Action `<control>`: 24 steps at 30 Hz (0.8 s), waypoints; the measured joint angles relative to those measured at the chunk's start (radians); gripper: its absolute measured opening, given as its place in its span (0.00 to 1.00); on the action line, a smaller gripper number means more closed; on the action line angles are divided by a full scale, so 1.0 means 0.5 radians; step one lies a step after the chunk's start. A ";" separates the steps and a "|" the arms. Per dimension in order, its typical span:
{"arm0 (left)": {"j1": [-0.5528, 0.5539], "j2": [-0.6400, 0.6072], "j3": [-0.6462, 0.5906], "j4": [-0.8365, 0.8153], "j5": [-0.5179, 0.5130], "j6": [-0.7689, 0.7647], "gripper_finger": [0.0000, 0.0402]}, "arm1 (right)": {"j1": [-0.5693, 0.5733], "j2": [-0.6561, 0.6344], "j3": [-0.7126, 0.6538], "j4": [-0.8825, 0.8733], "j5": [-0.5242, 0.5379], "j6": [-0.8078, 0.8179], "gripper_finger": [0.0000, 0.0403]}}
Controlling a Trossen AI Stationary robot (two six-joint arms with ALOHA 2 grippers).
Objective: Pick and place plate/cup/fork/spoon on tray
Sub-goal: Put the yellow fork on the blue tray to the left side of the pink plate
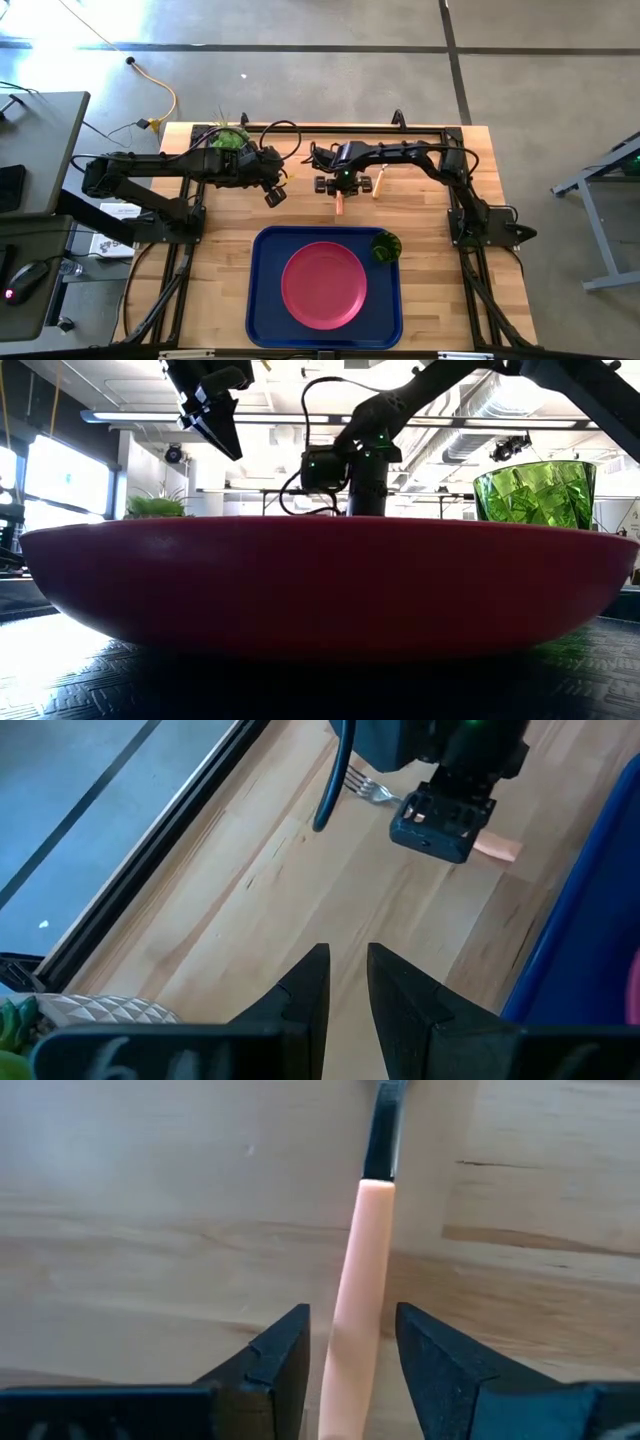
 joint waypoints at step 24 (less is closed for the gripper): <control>0.000 0.000 0.000 -0.005 0.014 -0.167 0.41 | 0.035 -0.261 0.367 -0.236 0.277 -0.340 0.35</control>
